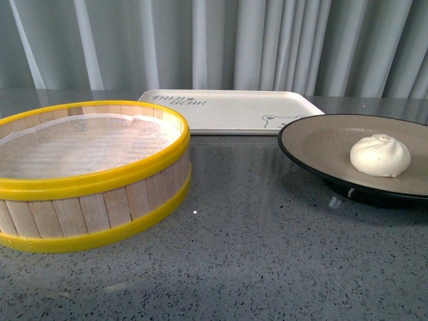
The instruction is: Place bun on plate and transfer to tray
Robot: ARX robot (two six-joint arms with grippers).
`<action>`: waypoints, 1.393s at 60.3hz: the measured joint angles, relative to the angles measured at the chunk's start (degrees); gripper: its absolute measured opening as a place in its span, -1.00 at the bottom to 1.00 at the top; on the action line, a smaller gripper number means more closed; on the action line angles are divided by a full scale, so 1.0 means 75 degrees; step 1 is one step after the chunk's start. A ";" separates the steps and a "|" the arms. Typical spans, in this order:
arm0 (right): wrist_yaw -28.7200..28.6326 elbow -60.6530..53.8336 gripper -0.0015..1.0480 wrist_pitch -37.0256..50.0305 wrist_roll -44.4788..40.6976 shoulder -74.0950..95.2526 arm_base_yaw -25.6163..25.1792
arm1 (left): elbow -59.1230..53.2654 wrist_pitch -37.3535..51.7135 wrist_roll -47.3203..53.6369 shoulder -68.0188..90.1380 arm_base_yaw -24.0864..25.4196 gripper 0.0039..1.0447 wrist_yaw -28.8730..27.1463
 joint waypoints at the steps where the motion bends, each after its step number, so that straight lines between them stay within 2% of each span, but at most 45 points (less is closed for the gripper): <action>1: 0.0003 0.0000 -0.95 0.0017 0.0009 -0.0017 0.0003 | 0.0000 0.0000 0.0000 0.0000 0.0000 0.88 0.0000; 19: 0.0035 -0.0437 -0.95 0.0676 0.0187 -0.0332 0.0093 | 0.0000 0.0000 0.0000 0.0000 0.0000 0.88 0.0003; 41: 0.0810 -0.0289 -0.95 0.2323 0.0533 0.0032 0.0309 | 0.0000 0.0000 0.0000 0.0000 0.0000 0.88 0.0003; 60: 0.1046 0.1894 -0.95 0.2276 0.0877 0.2148 0.0644 | 0.0000 0.0000 0.0000 0.0000 0.0000 0.88 0.0003; 84: 0.1113 0.5237 -0.95 0.1326 0.1600 0.4634 0.1113 | 0.0000 0.0000 0.0000 0.0000 0.0000 0.88 0.0003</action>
